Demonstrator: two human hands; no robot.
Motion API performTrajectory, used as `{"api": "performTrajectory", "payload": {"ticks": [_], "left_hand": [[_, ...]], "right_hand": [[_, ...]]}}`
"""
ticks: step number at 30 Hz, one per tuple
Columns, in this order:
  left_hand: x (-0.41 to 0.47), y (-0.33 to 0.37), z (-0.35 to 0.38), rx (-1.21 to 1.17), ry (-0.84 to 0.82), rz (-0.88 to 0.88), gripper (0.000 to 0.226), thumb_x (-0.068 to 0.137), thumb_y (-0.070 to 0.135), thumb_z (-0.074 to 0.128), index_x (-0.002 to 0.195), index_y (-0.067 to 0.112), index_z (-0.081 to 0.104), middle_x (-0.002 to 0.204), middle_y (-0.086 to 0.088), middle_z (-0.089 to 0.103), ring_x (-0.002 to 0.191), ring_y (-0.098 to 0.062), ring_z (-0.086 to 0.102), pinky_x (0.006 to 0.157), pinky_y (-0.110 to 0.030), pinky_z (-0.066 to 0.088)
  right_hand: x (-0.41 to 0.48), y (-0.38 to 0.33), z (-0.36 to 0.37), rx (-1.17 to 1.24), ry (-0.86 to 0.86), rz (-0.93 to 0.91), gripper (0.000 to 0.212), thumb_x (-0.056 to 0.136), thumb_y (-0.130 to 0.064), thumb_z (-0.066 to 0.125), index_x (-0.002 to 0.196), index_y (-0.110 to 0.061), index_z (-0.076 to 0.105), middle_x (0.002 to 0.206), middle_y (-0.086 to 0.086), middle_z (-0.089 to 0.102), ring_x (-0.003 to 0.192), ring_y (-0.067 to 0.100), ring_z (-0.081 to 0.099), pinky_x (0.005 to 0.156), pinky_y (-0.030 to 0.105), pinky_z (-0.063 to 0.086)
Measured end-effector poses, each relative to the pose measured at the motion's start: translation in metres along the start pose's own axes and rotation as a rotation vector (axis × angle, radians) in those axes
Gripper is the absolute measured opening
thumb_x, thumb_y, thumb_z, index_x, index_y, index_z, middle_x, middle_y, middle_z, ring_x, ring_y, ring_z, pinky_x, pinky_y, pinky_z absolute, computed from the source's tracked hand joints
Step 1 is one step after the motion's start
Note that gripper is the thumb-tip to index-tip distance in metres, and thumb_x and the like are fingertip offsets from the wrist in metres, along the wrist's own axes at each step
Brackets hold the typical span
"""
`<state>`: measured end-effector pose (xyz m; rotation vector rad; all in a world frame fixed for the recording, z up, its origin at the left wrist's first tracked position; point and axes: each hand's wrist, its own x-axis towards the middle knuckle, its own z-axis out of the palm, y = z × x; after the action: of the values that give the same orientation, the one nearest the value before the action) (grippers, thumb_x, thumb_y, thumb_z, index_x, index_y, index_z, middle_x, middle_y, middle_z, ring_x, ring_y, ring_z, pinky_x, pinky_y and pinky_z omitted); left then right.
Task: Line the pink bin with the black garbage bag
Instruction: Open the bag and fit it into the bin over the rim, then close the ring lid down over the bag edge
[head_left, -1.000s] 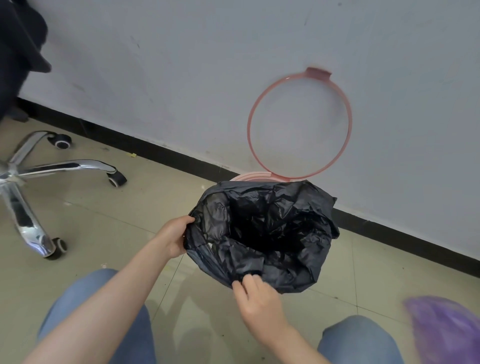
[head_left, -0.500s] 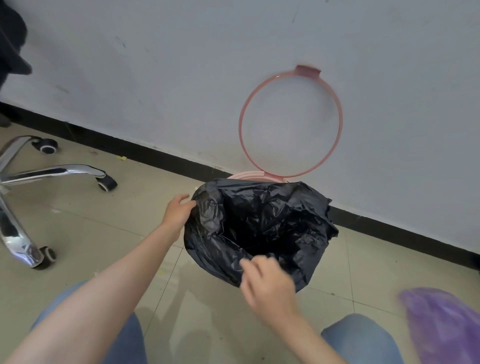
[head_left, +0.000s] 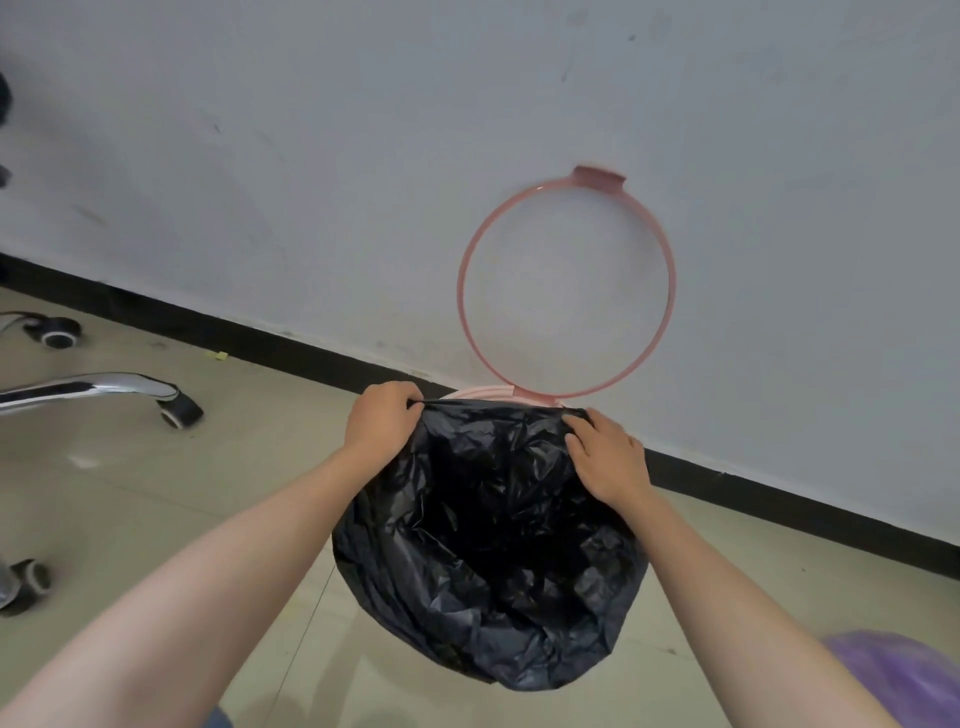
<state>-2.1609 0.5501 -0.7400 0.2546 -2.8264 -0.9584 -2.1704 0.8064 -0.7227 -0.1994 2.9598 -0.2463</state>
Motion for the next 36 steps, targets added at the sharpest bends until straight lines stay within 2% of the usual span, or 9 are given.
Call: {"api": "performTrajectory", "payload": {"ticks": [10, 12, 16, 19, 21, 27, 30, 32, 36], "left_hand": [[0.047, -0.005, 0.026, -0.362, -0.085, -0.290, 0.015, 0.082, 0.011, 0.063, 0.087, 0.001, 0.072, 0.098, -0.016, 0.072, 0.095, -0.030, 0.063, 0.088, -0.035, 0.049], [0.052, -0.003, 0.031, -0.460, -0.171, -0.333, 0.014, 0.081, 0.006, 0.064, 0.089, -0.003, 0.071, 0.083, -0.013, 0.071, 0.077, -0.023, 0.062, 0.072, -0.028, 0.049], [0.064, -0.004, 0.036, -0.559, -0.301, -0.413, 0.013, 0.080, 0.006, 0.065, 0.089, -0.002, 0.070, 0.067, -0.003, 0.062, 0.061, -0.015, 0.056, 0.057, -0.021, 0.044], [0.070, -0.006, 0.040, -0.511, -0.306, -0.455, 0.019, 0.077, 0.018, 0.071, 0.067, 0.009, 0.058, 0.061, -0.008, 0.053, 0.059, -0.018, 0.051, 0.071, -0.026, 0.042], [0.072, -0.007, 0.040, -0.476, -0.262, -0.433, 0.031, 0.076, 0.023, 0.072, 0.057, 0.008, 0.053, 0.054, -0.005, 0.052, 0.051, -0.011, 0.049, 0.067, -0.026, 0.039], [0.055, -0.001, 0.010, -0.345, -0.064, -0.225, 0.026, 0.087, 0.025, 0.058, 0.103, 0.006, 0.066, 0.099, -0.008, 0.064, 0.099, -0.026, 0.059, 0.080, -0.029, 0.041], [0.024, 0.001, 0.003, -0.153, -0.189, -0.105, 0.038, 0.088, 0.037, 0.054, 0.110, 0.007, 0.062, 0.113, -0.011, 0.066, 0.107, -0.028, 0.059, 0.085, -0.033, 0.041], [0.007, -0.005, 0.003, -0.057, -0.319, -0.113, 0.039, 0.087, 0.037, 0.056, 0.116, 0.012, 0.058, 0.117, -0.010, 0.064, 0.107, -0.028, 0.058, 0.085, -0.035, 0.043], [-0.010, -0.011, 0.005, -0.438, -0.358, -0.260, 0.014, 0.090, 0.019, 0.054, 0.098, 0.013, 0.063, 0.104, -0.013, 0.068, 0.086, -0.022, 0.062, 0.074, -0.034, 0.046]], "right_hand": [[0.018, 0.013, 0.017, 0.533, 0.137, 0.274, 0.040, 0.099, -0.032, 0.022, 0.136, -0.018, 0.030, 0.114, 0.012, 0.057, 0.110, 0.033, 0.053, 0.082, 0.038, 0.038], [0.024, 0.015, 0.016, 0.546, 0.116, 0.328, 0.034, 0.099, -0.024, 0.025, 0.103, -0.007, 0.053, 0.105, 0.014, 0.061, 0.100, 0.032, 0.054, 0.081, 0.037, 0.039], [0.040, 0.024, 0.019, 0.924, 0.139, 0.554, 0.039, 0.093, -0.013, 0.043, 0.054, -0.014, 0.040, 0.072, 0.013, 0.049, 0.073, 0.021, 0.043, 0.066, 0.032, 0.030], [0.048, 0.032, 0.018, 1.226, 0.151, 0.763, 0.013, 0.085, -0.004, 0.059, 0.087, 0.009, 0.063, 0.100, 0.026, 0.065, 0.089, 0.028, 0.061, 0.069, 0.032, 0.036], [0.050, 0.037, 0.018, 1.274, 0.133, 0.836, 0.031, 0.083, -0.002, 0.063, 0.106, 0.018, 0.055, 0.112, 0.029, 0.062, 0.095, 0.030, 0.061, 0.069, 0.033, 0.039], [0.054, 0.043, 0.013, 1.215, 0.051, 0.748, 0.010, 0.088, -0.008, 0.055, 0.090, 0.002, 0.054, 0.087, 0.016, 0.058, 0.081, 0.025, 0.055, 0.071, 0.033, 0.038], [0.062, 0.040, -0.022, 1.119, 0.288, 0.612, 0.032, 0.095, -0.025, 0.039, 0.093, 0.003, 0.055, 0.097, 0.016, 0.056, 0.095, 0.027, 0.049, 0.081, 0.036, 0.038], [0.070, 0.036, -0.060, 1.164, 0.420, 0.458, 0.045, 0.097, -0.031, 0.035, 0.131, -0.002, 0.038, 0.137, 0.015, 0.043, 0.125, 0.028, 0.040, 0.103, 0.039, 0.032], [0.088, 0.022, -0.123, 1.208, 0.370, 0.163, 0.063, 0.093, -0.030, 0.047, 0.144, -0.015, 0.013, 0.151, 0.008, 0.026, 0.133, 0.024, 0.034, 0.111, 0.037, 0.028]]}}
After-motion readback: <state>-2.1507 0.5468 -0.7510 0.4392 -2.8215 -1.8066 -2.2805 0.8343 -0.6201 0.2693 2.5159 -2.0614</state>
